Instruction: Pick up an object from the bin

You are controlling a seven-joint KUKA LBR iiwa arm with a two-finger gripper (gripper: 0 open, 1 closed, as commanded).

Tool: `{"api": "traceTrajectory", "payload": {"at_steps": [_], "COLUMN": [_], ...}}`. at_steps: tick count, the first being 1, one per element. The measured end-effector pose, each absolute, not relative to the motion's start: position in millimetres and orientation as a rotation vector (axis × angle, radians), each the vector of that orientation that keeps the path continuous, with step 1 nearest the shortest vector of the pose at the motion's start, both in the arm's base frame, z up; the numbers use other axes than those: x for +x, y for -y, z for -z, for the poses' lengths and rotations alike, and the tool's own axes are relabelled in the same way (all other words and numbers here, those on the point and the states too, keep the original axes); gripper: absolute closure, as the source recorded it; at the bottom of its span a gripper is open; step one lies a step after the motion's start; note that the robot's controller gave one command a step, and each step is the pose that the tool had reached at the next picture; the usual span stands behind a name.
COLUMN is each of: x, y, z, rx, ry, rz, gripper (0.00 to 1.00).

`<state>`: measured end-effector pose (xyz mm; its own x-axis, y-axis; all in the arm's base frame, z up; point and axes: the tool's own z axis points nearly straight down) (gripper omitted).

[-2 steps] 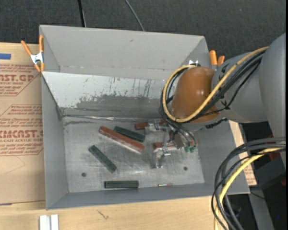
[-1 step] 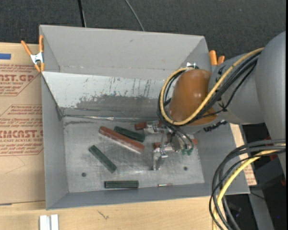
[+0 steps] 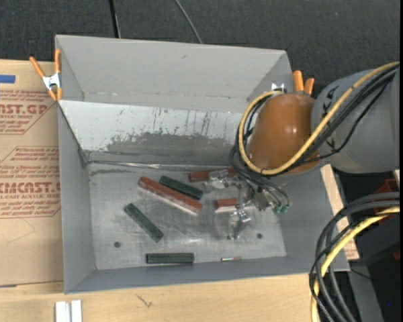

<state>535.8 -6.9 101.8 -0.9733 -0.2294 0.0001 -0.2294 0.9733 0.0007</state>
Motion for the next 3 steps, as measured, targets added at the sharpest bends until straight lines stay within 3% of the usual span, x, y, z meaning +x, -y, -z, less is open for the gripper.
{"api": "traceTrajectory", "payload": {"at_steps": [1,2,3], "x": [583.7,583.7,567.7], "y": [-45,-45,-43], "z": [-76,-76,-238], "rx": [0.335,0.334,0.328], "ry": [3.137,3.137,3.131], "rz": [0.001,0.001,0.0], "gripper": [1.0,1.0,1.0]}}
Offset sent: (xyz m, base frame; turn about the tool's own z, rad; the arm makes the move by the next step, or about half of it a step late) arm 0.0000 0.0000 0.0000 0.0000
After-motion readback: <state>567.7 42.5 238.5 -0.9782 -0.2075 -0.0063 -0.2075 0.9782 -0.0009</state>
